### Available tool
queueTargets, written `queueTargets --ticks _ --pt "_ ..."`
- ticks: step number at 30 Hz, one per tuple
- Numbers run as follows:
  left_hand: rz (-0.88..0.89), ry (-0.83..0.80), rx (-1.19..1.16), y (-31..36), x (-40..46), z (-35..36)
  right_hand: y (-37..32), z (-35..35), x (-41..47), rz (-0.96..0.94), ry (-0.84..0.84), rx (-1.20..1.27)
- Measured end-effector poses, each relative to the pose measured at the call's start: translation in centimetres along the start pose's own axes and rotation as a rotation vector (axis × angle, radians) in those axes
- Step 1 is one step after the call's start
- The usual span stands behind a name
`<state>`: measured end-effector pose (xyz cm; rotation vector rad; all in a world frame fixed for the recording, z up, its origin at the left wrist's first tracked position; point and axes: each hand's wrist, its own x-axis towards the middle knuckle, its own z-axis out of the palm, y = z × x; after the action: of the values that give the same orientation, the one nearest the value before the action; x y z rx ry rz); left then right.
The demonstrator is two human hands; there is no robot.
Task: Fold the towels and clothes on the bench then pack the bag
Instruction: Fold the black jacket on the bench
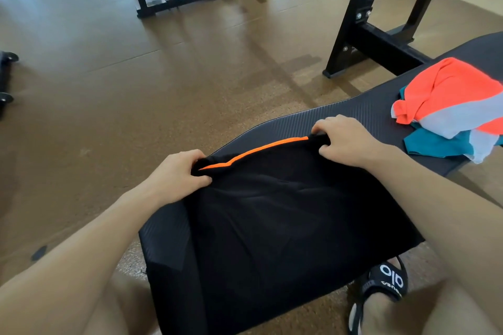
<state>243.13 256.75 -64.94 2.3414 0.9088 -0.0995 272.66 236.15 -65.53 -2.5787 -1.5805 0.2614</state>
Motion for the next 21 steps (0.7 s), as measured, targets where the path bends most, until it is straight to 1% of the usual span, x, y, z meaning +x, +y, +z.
queueTargets --ticks 3,7,10,13,16,18,21 --pt "0.039 -0.016 -0.022 0.3 -0.4 -0.4 -0.3 -0.4 -0.4 -0.002 0.016 0.022" --pt "0.19 0.134 -0.04 1.1 -2.4 -1.4 -0.4 -2.3 -2.3 -0.033 0.141 0.066" --pt "0.374 0.212 0.039 2.5 -6.2 -1.3 -0.5 -4.1 -5.5 -0.068 0.23 0.104" --pt "0.538 0.16 0.146 3.5 -10.7 0.1 -0.4 -4.6 -9.5 -0.117 0.233 0.047" --pt "0.693 0.088 0.366 3.4 -13.1 2.5 -0.1 -3.0 -12.9 -0.152 0.145 -0.161" --pt "0.741 0.009 0.462 3.1 -14.0 4.5 0.1 -1.3 -14.7 -0.146 0.095 -0.281" --pt "0.756 -0.026 0.576 2.6 -14.8 6.6 0.1 0.4 -17.0 -0.131 0.113 -0.323"
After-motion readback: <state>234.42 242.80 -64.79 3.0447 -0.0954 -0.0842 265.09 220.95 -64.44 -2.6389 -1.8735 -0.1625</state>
